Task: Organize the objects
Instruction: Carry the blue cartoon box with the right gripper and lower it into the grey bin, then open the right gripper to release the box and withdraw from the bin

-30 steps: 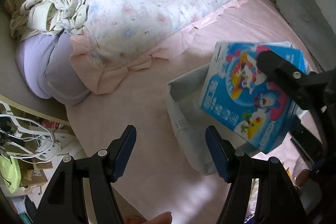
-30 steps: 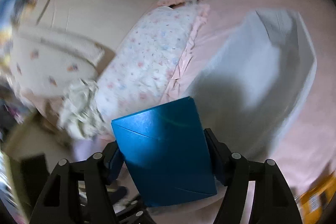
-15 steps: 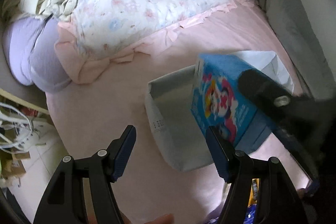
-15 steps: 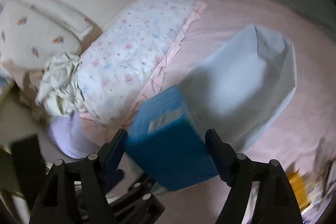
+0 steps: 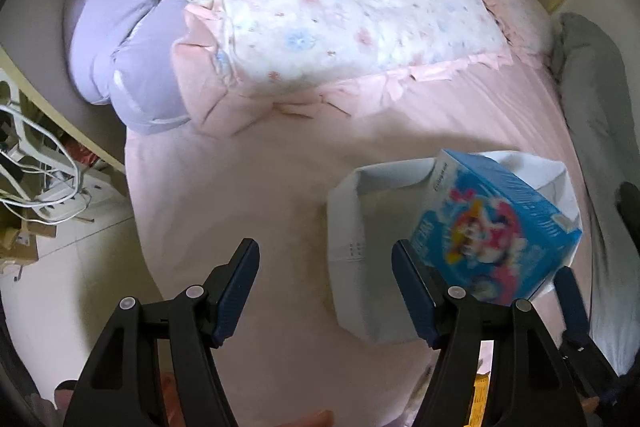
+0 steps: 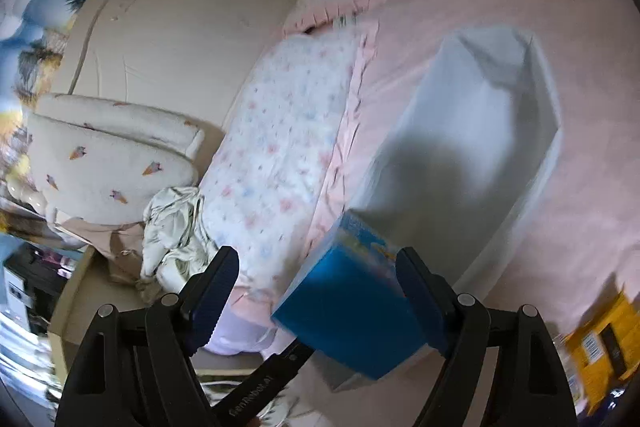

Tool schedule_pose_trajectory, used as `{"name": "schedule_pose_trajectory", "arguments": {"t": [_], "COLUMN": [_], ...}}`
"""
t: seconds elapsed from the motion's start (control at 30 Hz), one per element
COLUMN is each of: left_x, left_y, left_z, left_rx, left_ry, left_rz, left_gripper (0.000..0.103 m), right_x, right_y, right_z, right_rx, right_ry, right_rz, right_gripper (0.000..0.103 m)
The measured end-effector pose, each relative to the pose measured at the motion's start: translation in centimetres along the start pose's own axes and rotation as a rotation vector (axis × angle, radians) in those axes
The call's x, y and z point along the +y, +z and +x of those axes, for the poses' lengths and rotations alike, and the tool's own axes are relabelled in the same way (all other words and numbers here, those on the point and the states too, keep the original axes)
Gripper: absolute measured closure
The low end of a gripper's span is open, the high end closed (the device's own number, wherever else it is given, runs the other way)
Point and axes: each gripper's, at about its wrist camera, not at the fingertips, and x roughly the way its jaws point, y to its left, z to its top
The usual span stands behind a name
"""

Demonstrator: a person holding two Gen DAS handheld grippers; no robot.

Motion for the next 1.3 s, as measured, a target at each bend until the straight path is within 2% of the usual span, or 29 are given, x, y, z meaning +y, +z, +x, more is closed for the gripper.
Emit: {"name": "schedule_pose_trajectory", "arguments": {"t": [0.13,0.3,0.47,0.53,0.6,0.7,0.83,0.97,1.03,1.07,1.13,1.17,1.27,1.3], "left_x": [-0.3,-0.9,-0.8,-0.7,-0.7,-1.0,-1.4,-1.2,-1.1,-1.1,-1.3,-1.4,-2.0,-2.2], "left_y": [0.0,-0.4,-0.2,-0.1,-0.1,0.0,0.0,0.3,0.4,0.3,0.2,0.1,-0.1,-0.2], "left_z": [-0.7,-1.7,-1.5,-1.8,-2.2,-2.5,-2.5,-2.3,-2.2,-2.2,-2.1,-2.0,-1.7,-1.7], "left_rx": [-0.03,-0.063,-0.063,-0.078,-0.096,-0.12,-0.131,-0.124,-0.116,-0.116,-0.112,-0.107,-0.093,-0.092], "left_ry": [-0.018,-0.05,-0.083,-0.087,-0.09,-0.089,-0.082,-0.09,-0.098,-0.099,-0.1,-0.103,-0.11,-0.109], "left_rz": [0.0,0.03,0.014,0.011,0.024,0.062,0.103,0.12,0.119,0.12,0.125,0.129,0.156,0.167], "left_gripper": [0.035,0.035,0.035,0.035,0.035,0.035,0.035,0.035,0.035,0.035,0.035,0.035,0.035,0.035], "right_x": [0.7,0.5,-2.0,-3.5,-4.5,-5.1,-3.9,-3.3,-4.0,-4.8,-5.8,-5.5,-3.0,-2.4], "right_y": [-0.2,-0.7,-0.6,-0.3,0.3,0.9,1.1,1.5,1.9,2.3,2.5,2.3,1.0,0.6], "right_z": [-0.4,0.1,0.1,-0.3,-0.6,-0.9,0.7,0.4,0.6,1.4,4.0,5.5,7.5,7.8], "right_rx": [-0.071,-0.065,-0.073,-0.087,-0.095,-0.104,-0.05,-0.14,-0.158,-0.126,-0.002,0.038,0.067,0.08], "right_ry": [-0.014,-0.026,-0.071,-0.06,-0.041,-0.065,-0.154,-0.258,-0.302,-0.315,-0.331,-0.346,-0.519,-0.539], "right_rz": [-0.06,-0.091,-0.041,0.009,0.05,0.062,-0.013,-0.079,-0.056,-0.031,-0.033,-0.075,-0.264,-0.309], "right_gripper": [0.022,0.022,0.022,0.023,0.025,0.029,0.033,0.033,0.033,0.033,0.033,0.032,0.031,0.03]}}
